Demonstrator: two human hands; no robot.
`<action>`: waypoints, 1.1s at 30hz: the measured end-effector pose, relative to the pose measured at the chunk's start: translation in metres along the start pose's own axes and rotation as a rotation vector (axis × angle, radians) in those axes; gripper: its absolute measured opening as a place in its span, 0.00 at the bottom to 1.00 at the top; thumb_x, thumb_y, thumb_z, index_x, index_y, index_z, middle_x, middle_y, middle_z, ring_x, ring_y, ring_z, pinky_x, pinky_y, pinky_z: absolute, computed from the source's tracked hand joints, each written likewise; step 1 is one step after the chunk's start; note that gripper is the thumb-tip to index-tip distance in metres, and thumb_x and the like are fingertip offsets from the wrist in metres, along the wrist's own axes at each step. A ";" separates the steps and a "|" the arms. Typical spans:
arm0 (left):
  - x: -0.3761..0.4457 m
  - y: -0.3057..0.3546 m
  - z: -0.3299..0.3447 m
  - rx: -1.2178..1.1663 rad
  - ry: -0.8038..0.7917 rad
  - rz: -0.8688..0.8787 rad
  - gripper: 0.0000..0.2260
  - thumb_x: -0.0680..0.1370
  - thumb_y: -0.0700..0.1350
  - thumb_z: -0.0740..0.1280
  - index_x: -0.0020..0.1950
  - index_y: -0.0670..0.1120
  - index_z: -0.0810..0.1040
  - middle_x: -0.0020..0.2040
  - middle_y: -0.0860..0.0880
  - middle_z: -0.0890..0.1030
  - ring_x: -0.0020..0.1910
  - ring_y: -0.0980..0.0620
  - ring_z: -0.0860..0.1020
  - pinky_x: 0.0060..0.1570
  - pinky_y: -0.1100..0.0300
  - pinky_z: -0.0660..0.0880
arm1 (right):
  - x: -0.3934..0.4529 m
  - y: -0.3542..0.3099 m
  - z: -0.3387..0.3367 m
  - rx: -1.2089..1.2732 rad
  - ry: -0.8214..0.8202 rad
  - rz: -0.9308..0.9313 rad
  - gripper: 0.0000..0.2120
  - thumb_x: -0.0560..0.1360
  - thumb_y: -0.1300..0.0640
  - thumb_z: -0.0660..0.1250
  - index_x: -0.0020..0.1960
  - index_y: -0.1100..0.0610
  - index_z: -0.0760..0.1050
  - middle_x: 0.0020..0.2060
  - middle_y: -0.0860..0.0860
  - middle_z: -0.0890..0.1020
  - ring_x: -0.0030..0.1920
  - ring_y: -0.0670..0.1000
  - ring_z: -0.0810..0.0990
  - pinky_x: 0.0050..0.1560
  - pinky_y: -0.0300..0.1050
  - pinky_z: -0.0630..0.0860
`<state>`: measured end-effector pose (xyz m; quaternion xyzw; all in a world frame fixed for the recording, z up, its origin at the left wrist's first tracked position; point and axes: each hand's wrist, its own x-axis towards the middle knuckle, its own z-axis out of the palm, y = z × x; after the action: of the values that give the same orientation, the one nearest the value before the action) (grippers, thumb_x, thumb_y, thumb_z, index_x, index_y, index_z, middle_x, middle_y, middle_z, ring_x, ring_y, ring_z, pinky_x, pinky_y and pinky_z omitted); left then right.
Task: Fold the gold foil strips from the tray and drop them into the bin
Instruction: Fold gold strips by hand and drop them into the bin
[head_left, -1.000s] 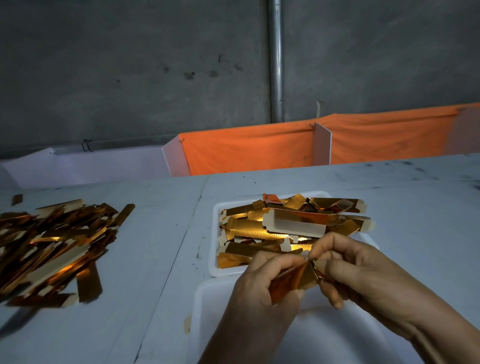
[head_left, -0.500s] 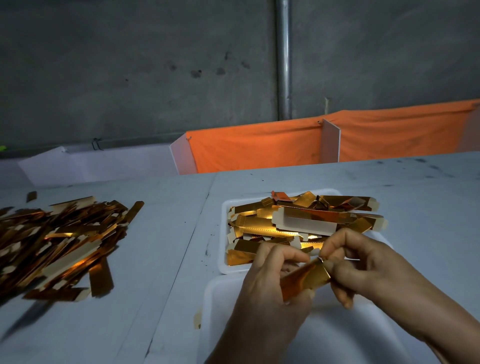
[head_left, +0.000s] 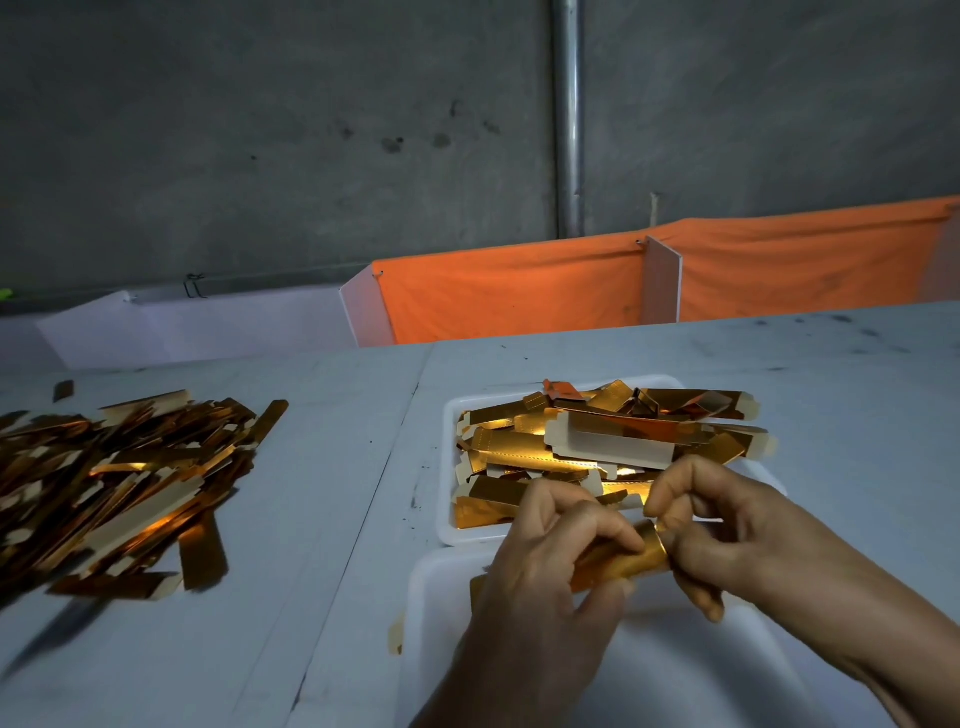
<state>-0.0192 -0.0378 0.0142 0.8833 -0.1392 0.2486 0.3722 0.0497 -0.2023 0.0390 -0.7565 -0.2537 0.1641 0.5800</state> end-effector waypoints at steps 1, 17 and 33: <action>0.000 -0.001 0.000 0.014 -0.010 0.017 0.09 0.72 0.45 0.67 0.51 0.53 0.79 0.53 0.62 0.67 0.56 0.64 0.68 0.50 0.75 0.69 | 0.000 0.001 0.000 -0.037 -0.005 -0.007 0.08 0.76 0.70 0.62 0.47 0.58 0.74 0.23 0.53 0.74 0.24 0.49 0.73 0.30 0.36 0.73; 0.000 -0.003 -0.010 -0.242 -0.095 -0.141 0.13 0.70 0.51 0.69 0.50 0.67 0.78 0.52 0.64 0.73 0.59 0.64 0.70 0.52 0.74 0.69 | 0.002 0.004 -0.004 0.456 -0.136 0.002 0.08 0.68 0.56 0.68 0.44 0.57 0.81 0.26 0.57 0.71 0.23 0.50 0.71 0.26 0.38 0.70; 0.000 -0.010 -0.008 -0.466 -0.085 -0.193 0.12 0.69 0.52 0.69 0.51 0.62 0.81 0.52 0.58 0.77 0.57 0.57 0.76 0.55 0.65 0.73 | 0.005 0.006 0.000 0.463 -0.136 -0.022 0.08 0.66 0.59 0.69 0.44 0.59 0.82 0.33 0.58 0.75 0.25 0.49 0.70 0.28 0.37 0.71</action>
<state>-0.0171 -0.0254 0.0131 0.7924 -0.1233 0.1358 0.5817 0.0551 -0.2009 0.0332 -0.5878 -0.2561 0.2622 0.7212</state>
